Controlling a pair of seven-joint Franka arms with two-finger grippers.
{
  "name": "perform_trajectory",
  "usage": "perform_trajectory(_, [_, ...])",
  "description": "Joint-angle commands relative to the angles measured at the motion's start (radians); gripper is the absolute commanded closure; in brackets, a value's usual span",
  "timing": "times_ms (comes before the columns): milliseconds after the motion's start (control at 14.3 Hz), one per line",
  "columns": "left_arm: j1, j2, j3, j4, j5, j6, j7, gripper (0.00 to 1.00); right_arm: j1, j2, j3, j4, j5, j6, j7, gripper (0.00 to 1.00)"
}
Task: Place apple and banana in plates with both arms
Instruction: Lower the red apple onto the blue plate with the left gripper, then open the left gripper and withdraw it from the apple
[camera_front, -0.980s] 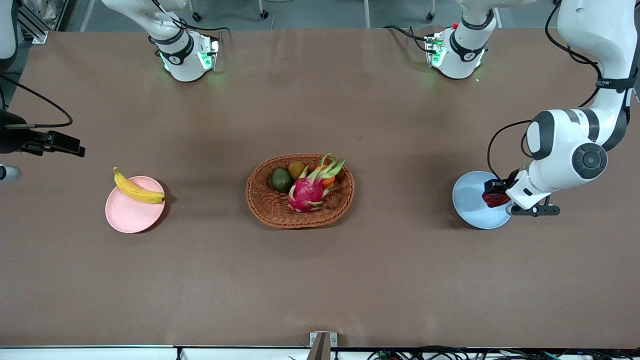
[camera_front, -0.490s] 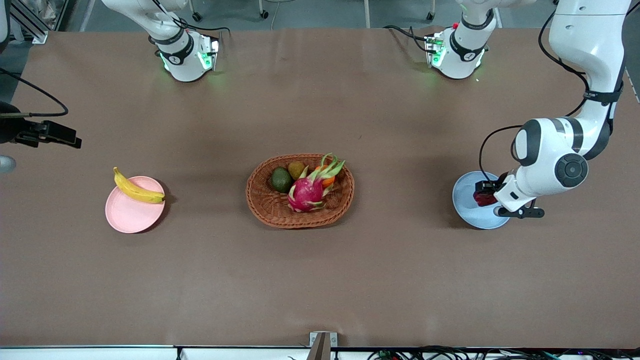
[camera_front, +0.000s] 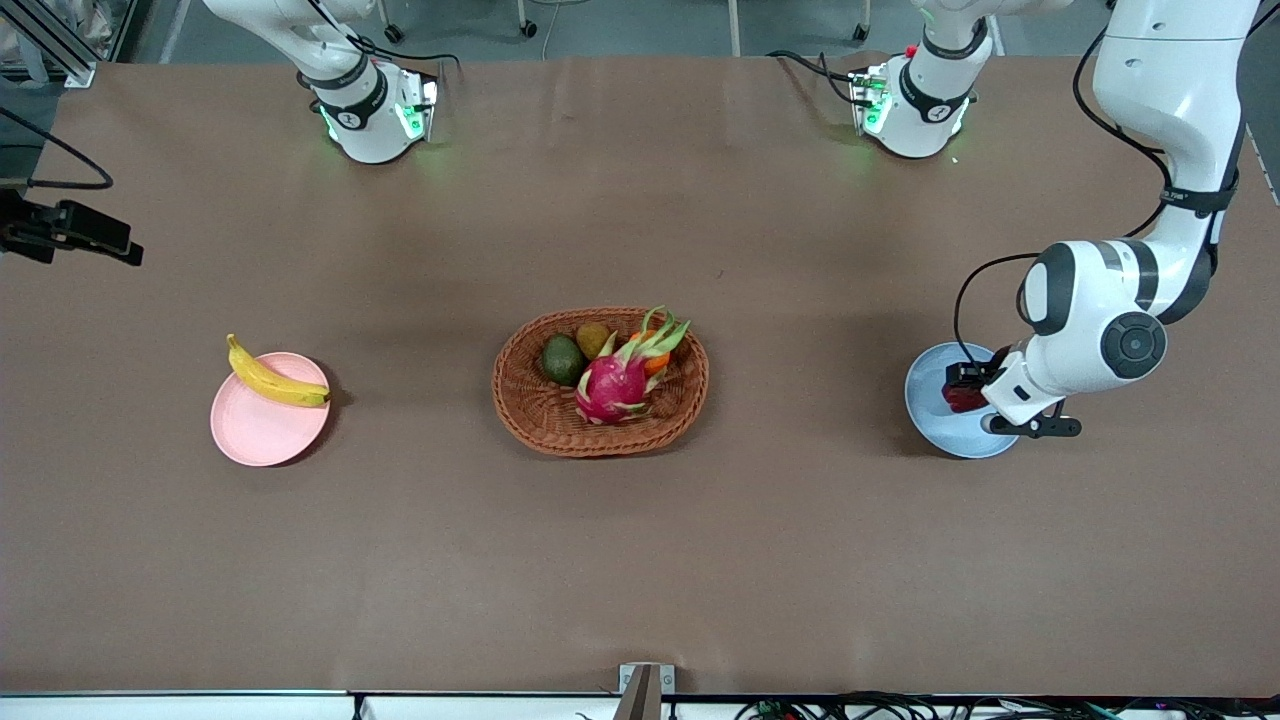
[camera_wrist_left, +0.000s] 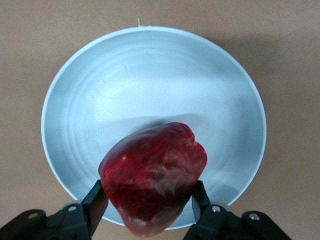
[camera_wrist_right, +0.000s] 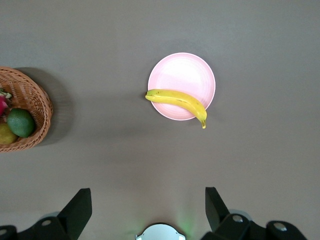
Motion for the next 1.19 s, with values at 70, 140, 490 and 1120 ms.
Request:
perform_trajectory(70, [-0.003,0.003,-0.002,0.007,0.004,0.007,-0.011,0.29,0.005,-0.131,0.003,-0.13,-0.028,0.035,0.005,0.0])
perform_trajectory(140, [-0.001,0.0,-0.002,0.007,0.004,0.006,-0.009,0.0,0.005,-0.145,0.003,-0.138,-0.028,0.04,0.003,0.0])
perform_trajectory(490, [0.0,-0.107,-0.007,0.041,0.003,-0.115,-0.018,0.0,0.002,-0.143,0.002,-0.14,-0.028,0.06,-0.052,0.0])
perform_trajectory(1120, [-0.001,-0.296,-0.06,0.329,0.0,-0.443,-0.145,0.0,0.001,-0.148,0.0,-0.129,-0.028,0.069,-0.078,0.0])
